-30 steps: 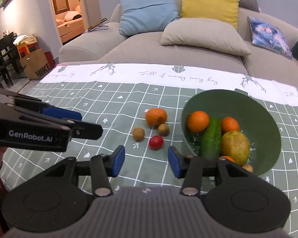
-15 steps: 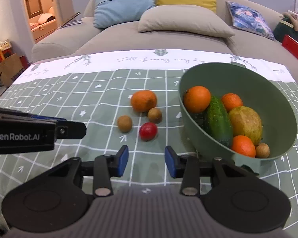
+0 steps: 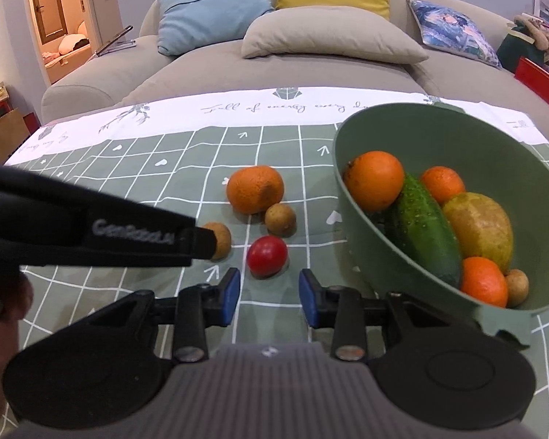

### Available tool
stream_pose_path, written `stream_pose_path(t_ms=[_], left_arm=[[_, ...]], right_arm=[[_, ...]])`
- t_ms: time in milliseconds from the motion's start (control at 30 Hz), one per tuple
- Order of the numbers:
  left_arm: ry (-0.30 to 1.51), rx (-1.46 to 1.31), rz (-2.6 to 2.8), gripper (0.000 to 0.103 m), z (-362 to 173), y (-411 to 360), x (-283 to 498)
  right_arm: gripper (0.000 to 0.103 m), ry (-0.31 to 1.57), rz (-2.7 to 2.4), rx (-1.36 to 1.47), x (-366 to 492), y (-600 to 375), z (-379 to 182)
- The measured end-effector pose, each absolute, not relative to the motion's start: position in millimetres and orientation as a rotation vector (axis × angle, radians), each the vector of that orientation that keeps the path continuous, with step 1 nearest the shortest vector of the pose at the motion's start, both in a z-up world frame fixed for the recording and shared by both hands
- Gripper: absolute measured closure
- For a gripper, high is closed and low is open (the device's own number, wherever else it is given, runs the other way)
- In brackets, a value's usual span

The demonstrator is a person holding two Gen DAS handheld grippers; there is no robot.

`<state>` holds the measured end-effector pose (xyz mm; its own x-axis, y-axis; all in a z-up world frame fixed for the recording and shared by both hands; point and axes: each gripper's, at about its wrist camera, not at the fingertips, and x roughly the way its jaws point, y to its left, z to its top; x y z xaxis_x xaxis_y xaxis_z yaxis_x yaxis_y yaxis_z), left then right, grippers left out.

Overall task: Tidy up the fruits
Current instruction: 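Grasp a brown kiwi-like fruit with the left tool while the right tool grasps the red fruit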

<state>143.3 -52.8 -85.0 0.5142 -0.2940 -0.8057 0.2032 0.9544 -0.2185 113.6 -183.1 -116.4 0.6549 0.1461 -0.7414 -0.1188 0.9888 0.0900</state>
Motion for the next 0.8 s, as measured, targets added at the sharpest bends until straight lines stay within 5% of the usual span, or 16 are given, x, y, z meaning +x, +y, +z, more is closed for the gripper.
stream_pose_path(t_ms=[800], left_arm=[[1.011,-0.181,-0.235,0.077,-86.6,-23.0,152.5]], right_arm=[[0.077,0.845,0.130,0.002,134.7,-170.2,-129.7]])
